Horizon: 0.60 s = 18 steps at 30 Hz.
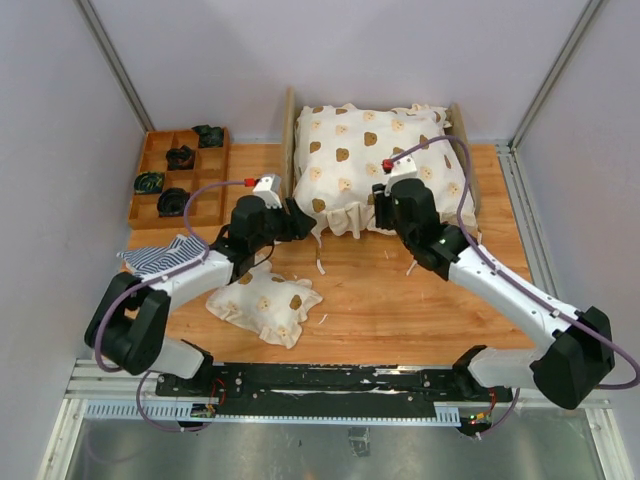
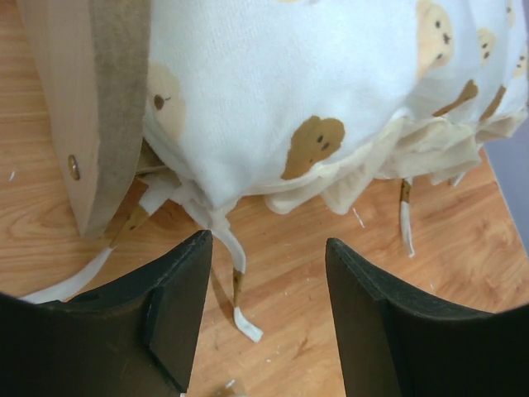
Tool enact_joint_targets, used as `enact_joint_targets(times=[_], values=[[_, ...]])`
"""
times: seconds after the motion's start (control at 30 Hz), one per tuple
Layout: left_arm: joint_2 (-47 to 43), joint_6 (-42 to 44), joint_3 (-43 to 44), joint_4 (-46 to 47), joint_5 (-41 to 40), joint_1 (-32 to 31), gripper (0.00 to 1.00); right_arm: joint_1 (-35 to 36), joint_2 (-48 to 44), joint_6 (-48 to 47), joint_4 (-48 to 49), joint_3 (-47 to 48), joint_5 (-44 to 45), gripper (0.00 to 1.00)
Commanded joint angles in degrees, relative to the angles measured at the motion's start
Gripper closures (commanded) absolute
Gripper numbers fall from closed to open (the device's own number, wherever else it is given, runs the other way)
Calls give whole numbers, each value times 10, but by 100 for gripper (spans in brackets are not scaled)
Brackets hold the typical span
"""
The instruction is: Set up the pet bed
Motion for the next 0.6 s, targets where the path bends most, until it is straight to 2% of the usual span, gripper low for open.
enact_joint_targets(times=[0.0, 0.2, 0.3, 0.43, 0.57], values=[[60, 11, 43, 32, -49, -26, 39, -75, 1, 20, -183, 20, 49, 58], [107, 27, 58, 29, -139, -37, 39, -204, 7, -48, -214, 40, 77, 54], [120, 38, 61, 29, -175, -37, 40, -272, 34, -69, -205, 58, 14, 49], [138, 44, 70, 33, -183, -37, 43, -323, 99, -98, -237, 101, 2, 48], [150, 41, 71, 61, -141, -38, 43, -354, 129, -92, -252, 98, -4, 48]])
